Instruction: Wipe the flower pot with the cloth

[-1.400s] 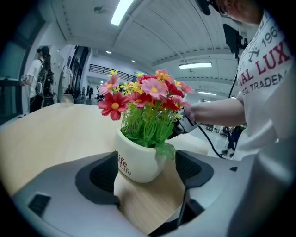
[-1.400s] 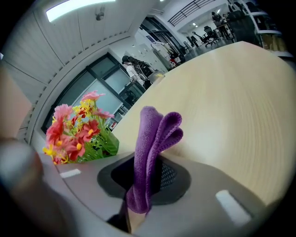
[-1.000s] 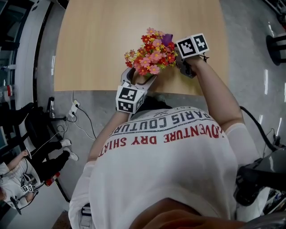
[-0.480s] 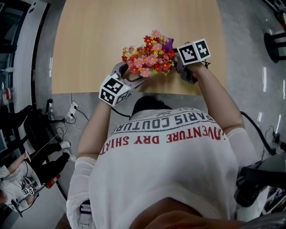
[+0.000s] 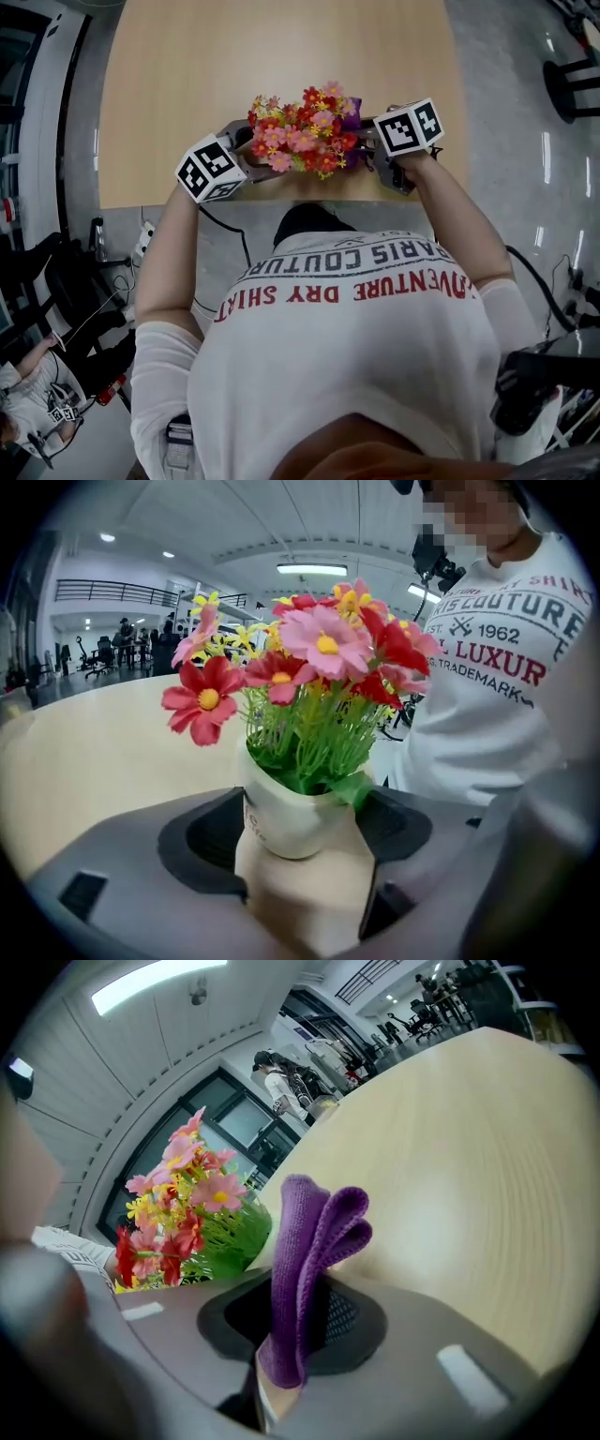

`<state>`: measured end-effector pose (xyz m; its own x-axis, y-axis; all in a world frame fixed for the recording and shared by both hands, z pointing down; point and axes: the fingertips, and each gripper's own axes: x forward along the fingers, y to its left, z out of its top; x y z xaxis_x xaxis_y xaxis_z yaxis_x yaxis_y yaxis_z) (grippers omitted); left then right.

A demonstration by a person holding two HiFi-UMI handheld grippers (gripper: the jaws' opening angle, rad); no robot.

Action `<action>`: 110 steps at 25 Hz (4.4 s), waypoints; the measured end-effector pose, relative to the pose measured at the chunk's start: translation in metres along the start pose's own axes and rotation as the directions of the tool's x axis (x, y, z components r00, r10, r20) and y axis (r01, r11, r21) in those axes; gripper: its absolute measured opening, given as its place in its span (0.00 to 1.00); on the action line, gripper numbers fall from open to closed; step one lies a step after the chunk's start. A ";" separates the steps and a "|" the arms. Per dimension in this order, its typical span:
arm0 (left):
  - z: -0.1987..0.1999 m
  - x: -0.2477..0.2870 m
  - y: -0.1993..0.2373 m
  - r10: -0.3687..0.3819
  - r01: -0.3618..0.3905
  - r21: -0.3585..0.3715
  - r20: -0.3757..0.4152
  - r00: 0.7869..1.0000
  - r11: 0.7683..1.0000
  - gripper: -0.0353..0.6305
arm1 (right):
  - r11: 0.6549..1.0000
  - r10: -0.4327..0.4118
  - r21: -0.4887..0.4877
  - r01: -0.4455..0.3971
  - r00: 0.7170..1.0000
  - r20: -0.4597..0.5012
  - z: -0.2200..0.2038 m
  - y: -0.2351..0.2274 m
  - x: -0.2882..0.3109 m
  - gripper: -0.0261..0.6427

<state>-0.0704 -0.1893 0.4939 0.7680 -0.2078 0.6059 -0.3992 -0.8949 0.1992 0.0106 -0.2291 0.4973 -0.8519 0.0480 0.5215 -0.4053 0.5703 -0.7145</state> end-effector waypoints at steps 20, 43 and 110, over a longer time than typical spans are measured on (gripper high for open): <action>-0.003 0.011 -0.014 0.543 -0.428 -0.423 0.198 0.816 0.798 0.70 | 0.995 0.074 -0.058 -0.077 0.996 -0.056 0.036 0.002 0.002 0.12; -0.001 -0.005 -0.007 0.425 -0.340 -0.325 0.241 0.872 0.882 0.68 | 1.000 -0.015 0.009 0.016 0.998 -0.067 0.031 -0.021 0.015 0.12; -0.012 -0.027 -0.005 0.649 -0.544 -0.406 0.183 0.738 0.734 0.71 | 1.000 0.029 -0.007 -0.030 0.995 -0.093 0.013 0.004 0.015 0.12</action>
<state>-0.0955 -0.1742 0.4857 0.3996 -0.8068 0.4352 -0.9146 -0.3832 0.1293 -0.0078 -0.2365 0.4966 -0.8290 0.1406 0.5412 -0.3771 0.5741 -0.7268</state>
